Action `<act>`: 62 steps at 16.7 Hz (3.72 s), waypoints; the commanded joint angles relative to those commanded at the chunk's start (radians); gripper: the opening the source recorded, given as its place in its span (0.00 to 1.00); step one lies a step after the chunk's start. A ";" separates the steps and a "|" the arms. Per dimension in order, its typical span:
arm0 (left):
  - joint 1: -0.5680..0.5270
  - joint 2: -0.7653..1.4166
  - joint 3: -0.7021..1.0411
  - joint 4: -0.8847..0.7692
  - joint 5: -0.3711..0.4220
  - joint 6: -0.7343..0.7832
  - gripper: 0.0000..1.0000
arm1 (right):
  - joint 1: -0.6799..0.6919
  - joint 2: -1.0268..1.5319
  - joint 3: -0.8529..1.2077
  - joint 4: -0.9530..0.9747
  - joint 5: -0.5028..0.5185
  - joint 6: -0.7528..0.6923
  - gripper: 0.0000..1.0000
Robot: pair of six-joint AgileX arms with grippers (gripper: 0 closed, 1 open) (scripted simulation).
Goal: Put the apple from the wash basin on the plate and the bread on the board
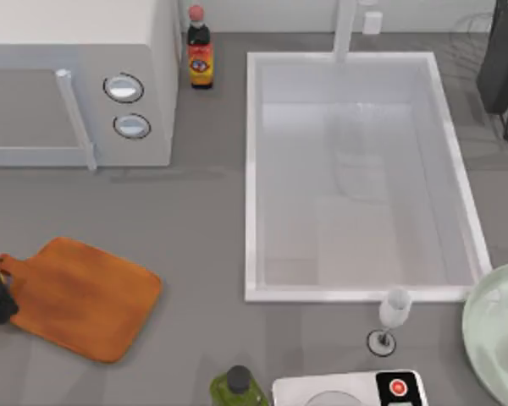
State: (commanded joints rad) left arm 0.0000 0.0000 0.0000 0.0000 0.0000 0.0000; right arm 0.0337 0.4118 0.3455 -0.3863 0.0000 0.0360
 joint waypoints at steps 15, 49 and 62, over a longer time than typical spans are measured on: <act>0.001 0.010 0.007 -0.006 0.000 0.002 1.00 | -0.034 -0.412 -0.345 0.386 0.000 -0.036 1.00; 0.137 1.688 1.110 -0.997 0.000 0.302 1.00 | -0.034 -0.412 -0.345 0.386 0.000 -0.036 1.00; 0.142 1.806 0.963 -0.730 0.000 0.308 0.92 | -0.034 -0.412 -0.345 0.386 0.000 -0.036 1.00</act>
State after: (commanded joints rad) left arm 0.1423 1.8055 0.9633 -0.7302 0.0002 0.3081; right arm 0.0000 0.0000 0.0000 0.0000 0.0000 0.0000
